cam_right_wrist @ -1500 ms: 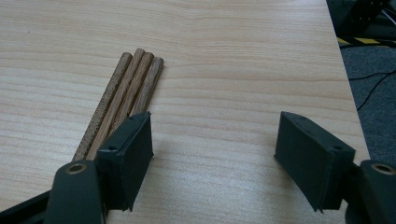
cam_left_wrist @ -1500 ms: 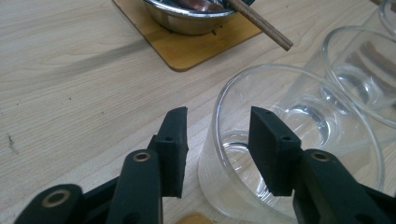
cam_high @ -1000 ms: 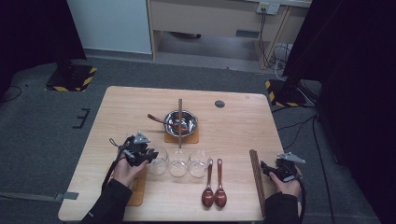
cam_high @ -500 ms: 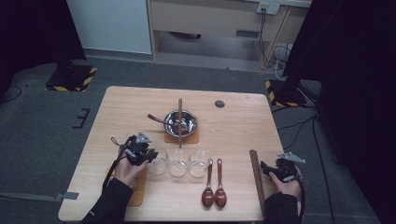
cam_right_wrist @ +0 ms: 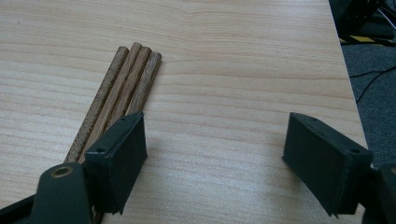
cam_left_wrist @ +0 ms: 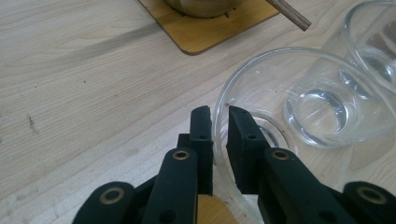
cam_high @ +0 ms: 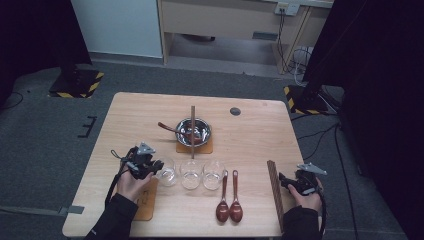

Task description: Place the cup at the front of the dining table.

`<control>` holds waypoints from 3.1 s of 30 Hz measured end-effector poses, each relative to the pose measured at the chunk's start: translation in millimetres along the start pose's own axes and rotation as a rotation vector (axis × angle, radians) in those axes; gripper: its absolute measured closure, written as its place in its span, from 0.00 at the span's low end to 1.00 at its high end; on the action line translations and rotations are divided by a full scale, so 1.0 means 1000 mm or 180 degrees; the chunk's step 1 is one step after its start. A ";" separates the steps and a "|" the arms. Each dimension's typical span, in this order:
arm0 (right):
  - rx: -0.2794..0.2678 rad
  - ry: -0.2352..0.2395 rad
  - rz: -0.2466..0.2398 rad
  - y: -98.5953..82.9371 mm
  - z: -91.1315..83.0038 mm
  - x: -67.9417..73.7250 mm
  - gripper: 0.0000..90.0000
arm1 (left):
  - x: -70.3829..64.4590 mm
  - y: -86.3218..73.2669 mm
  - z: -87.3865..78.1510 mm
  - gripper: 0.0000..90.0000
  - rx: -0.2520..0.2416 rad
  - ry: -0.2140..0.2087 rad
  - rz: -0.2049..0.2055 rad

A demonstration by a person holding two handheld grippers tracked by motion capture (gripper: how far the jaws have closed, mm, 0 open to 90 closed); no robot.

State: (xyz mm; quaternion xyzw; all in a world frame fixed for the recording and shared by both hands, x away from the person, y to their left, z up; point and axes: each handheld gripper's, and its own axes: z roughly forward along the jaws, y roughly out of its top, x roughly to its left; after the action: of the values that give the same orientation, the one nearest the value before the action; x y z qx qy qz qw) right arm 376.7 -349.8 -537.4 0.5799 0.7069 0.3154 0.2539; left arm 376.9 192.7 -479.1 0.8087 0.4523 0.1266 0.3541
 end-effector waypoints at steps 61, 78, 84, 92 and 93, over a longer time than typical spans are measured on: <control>0.0011 -0.0007 -0.0004 0.001 0.001 0.000 0.22 | 0.027 0.017 -0.045 0.95 -0.0647 0.0152 -0.0257; 0.0011 -0.0009 0.0005 0.001 0.001 0.000 0.21 | 0.044 0.033 -0.031 0.95 -0.0604 0.0279 -0.0333; 0.0010 -0.0008 0.0000 0.001 0.001 0.000 0.21 | 0.050 0.034 -0.023 0.95 -0.0571 0.0309 -0.0380; 0.0010 -0.0008 -0.0001 0.001 0.001 0.000 0.21 | 0.055 0.033 -0.013 0.95 -0.0486 0.0359 -0.0401; 0.0010 -0.0008 0.0000 0.001 0.001 0.000 0.21 | 0.055 0.033 -0.011 0.95 -0.0467 0.0364 -0.0405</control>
State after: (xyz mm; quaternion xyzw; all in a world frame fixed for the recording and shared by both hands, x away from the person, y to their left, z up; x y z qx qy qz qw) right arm 378.1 -349.9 -537.6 0.5807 0.7071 0.3136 0.2538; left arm 422.8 232.1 -455.0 0.7417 0.5117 0.1825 0.3933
